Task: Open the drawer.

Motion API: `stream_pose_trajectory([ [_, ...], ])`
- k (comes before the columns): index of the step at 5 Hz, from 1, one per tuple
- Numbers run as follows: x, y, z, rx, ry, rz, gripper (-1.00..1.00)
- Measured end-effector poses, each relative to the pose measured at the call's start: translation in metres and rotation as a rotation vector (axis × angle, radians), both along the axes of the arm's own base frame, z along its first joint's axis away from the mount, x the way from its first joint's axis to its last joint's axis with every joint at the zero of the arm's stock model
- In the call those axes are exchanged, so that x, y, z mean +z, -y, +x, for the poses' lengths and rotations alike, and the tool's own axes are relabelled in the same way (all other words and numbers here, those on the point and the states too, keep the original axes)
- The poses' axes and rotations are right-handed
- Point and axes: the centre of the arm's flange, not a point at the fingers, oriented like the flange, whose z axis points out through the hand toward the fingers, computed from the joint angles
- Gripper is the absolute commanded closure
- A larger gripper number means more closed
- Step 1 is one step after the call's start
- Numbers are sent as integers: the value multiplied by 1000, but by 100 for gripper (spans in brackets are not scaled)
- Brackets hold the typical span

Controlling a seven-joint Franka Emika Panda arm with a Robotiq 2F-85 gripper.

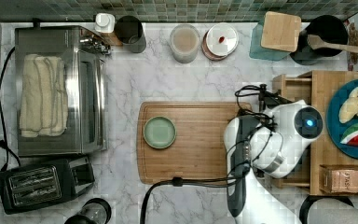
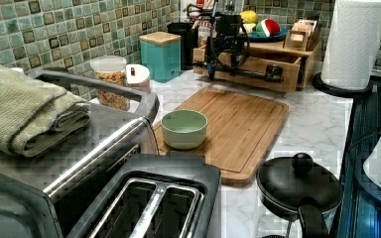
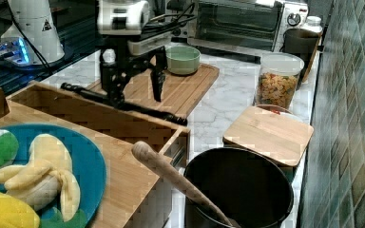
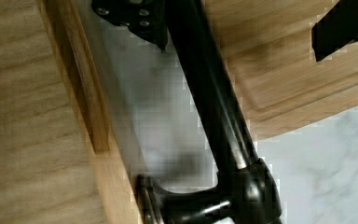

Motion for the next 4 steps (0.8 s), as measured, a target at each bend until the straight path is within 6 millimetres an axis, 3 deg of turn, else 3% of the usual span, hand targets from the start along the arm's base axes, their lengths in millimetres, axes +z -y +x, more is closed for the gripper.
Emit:
stream_pose_trajectory([
  [2,-6,-92,17,159,-49,49,-100],
  [3,-3,-108,14,163,-44,45,-100],
  [4,-2,-100,11,92,-38,67,-100],
])
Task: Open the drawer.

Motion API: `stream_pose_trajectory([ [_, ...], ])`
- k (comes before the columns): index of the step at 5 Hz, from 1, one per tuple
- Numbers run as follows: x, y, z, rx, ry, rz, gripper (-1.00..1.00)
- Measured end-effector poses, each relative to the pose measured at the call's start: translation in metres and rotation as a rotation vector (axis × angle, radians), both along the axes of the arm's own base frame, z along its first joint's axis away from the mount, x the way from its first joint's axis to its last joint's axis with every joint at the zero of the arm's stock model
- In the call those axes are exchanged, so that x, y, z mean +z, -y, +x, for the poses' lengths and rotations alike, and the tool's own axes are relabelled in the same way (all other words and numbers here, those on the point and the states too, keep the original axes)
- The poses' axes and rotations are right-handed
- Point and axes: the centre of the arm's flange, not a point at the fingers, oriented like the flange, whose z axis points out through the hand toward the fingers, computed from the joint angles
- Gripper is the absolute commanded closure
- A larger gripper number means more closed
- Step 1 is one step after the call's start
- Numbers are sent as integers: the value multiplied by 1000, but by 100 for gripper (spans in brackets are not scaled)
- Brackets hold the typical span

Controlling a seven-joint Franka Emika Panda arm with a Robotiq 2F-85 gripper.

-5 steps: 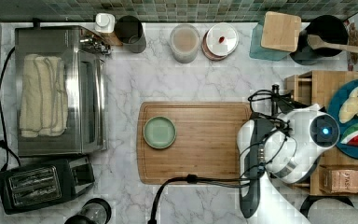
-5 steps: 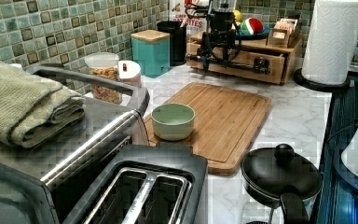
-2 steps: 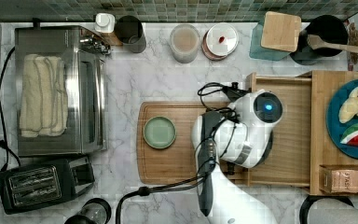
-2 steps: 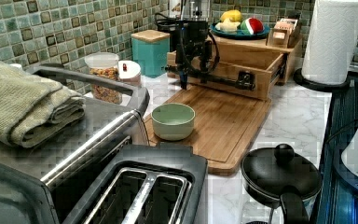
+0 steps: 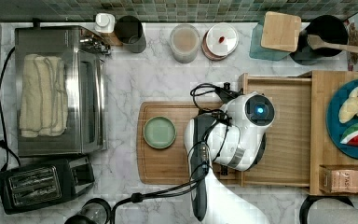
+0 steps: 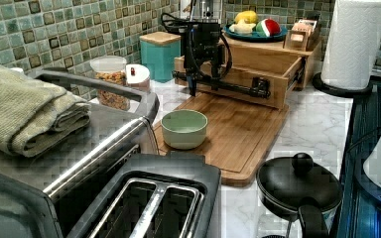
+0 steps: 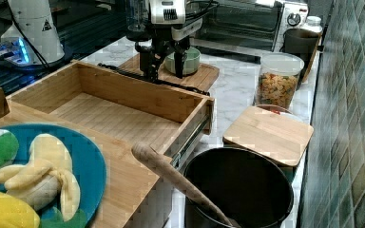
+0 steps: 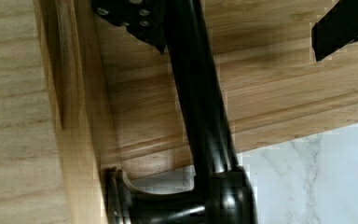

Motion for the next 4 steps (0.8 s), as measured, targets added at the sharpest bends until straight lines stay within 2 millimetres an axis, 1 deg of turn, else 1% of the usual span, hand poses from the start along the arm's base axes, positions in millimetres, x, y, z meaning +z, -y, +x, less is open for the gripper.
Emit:
stream_pose_trajectory([
  [1,4,7,-4,-61,13,30,-100],
  [2,5,11,-6,-82,16,40,-100],
  [4,5,10,-6,-91,25,44,-100],
])
